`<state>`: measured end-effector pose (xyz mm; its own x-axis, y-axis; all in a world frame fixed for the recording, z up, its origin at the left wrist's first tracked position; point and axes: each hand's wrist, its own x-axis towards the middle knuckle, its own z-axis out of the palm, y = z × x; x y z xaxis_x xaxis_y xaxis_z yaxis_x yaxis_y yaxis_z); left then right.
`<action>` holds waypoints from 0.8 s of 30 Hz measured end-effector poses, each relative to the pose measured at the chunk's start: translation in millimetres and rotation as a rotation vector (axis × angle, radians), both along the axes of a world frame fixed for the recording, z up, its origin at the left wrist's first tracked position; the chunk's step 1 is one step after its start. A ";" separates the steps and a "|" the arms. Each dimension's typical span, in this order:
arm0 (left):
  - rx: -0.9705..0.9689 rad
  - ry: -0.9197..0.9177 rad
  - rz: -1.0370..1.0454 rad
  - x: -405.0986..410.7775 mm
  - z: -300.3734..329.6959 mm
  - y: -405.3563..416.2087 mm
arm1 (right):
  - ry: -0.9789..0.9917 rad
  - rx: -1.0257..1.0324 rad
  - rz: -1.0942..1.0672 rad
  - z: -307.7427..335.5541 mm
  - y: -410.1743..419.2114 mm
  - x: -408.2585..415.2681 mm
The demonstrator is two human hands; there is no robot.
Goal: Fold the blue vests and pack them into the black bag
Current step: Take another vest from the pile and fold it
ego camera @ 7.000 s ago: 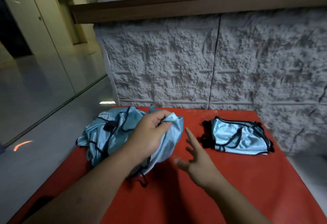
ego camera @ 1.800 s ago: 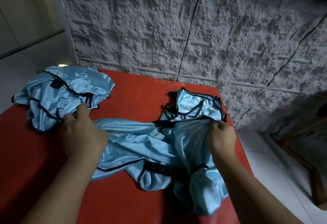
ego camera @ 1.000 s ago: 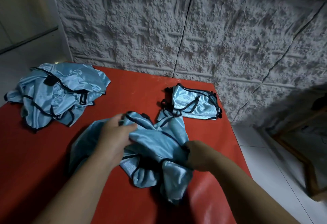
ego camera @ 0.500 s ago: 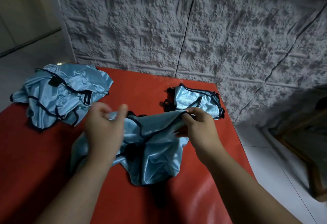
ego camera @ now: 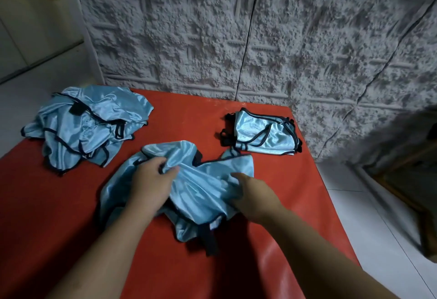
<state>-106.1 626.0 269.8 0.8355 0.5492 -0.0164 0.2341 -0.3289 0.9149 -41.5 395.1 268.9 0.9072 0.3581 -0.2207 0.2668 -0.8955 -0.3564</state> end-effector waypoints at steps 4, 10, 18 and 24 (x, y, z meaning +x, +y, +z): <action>-0.200 0.055 0.194 -19.6 -7.6 30.1 | -0.019 -0.059 -0.070 10.9 -0.7 12.2; 0.485 0.062 0.278 -35.1 -1.1 9.9 | 0.244 -0.056 0.152 28.3 -8.6 -4.0; 0.544 0.234 -0.469 -35.5 -19.4 -33.8 | -0.049 -0.087 0.029 -19.8 8.3 -13.0; 0.642 0.480 -0.114 -24.0 -27.3 5.7 | -0.093 -0.069 -0.367 0.5 -14.9 13.6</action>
<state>-130.1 631.7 242.5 0.8691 0.4848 -0.0978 0.4863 -0.8018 0.3474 -27.9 380.2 269.4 0.9895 -0.0065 -0.1440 -0.0473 -0.9584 -0.2816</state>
